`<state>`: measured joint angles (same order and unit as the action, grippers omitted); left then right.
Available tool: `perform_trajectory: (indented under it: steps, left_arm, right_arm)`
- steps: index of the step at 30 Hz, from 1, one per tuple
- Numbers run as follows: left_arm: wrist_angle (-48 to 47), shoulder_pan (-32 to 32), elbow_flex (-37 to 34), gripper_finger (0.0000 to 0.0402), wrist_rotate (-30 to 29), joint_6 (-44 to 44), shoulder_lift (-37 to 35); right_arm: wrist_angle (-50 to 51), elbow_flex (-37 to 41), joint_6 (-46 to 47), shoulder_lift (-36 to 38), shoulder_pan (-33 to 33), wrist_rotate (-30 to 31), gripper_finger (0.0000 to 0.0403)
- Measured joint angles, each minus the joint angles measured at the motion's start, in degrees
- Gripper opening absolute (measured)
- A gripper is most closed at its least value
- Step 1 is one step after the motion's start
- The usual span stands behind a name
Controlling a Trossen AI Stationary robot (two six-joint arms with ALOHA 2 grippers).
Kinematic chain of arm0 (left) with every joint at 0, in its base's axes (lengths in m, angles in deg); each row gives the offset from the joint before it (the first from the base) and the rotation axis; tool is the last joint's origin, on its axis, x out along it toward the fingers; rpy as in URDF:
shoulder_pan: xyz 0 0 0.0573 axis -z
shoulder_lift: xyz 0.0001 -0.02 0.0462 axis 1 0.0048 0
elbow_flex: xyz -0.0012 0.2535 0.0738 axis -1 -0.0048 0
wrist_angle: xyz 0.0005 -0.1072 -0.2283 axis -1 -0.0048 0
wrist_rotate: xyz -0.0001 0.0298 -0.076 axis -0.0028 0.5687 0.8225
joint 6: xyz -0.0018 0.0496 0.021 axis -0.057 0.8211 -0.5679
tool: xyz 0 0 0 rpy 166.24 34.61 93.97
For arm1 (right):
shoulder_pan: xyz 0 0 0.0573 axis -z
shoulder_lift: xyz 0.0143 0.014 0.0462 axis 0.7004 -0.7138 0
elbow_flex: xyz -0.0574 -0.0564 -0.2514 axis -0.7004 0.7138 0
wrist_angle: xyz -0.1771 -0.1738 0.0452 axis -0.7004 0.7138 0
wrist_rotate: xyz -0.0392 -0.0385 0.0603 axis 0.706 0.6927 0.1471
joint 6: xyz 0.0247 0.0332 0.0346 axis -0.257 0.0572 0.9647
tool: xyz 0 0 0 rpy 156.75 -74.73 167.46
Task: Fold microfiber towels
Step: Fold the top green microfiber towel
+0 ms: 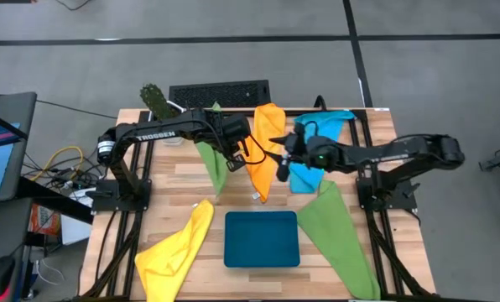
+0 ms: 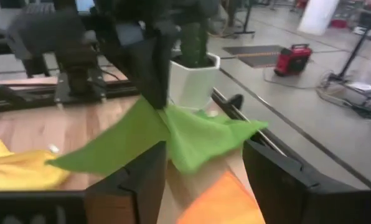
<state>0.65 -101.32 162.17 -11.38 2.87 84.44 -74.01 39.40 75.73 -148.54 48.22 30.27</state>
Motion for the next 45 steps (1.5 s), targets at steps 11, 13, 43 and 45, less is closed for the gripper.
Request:
perform_trajectory:
  steps: [11,13,43,45]
  left_arm:
    - [0.7,0.0,0.0,0.0,-1.1,0.3,0.0]
    - [0.9,0.0,0.0,0.0,-1.3,0.3,0.0]
    - [3.3,0.0,0.0,0.0,-2.5,0.6,0.0]
    - [3.3,0.0,0.0,0.0,-2.5,0.7,0.0]
  right_arm:
    - [-2.4,-7.8,-1.5,-12.1,3.2,-7.2,0.0224]
    - [-2.6,-8.6,-1.5,-13.7,3.7,-7.5,0.0224]
    - [-1.9,-11.1,-5.4,-19.2,7.7,-14.6,0.0021]
    - [-2.4,-11.1,-5.9,-19.2,7.6,-14.6,0.0043]
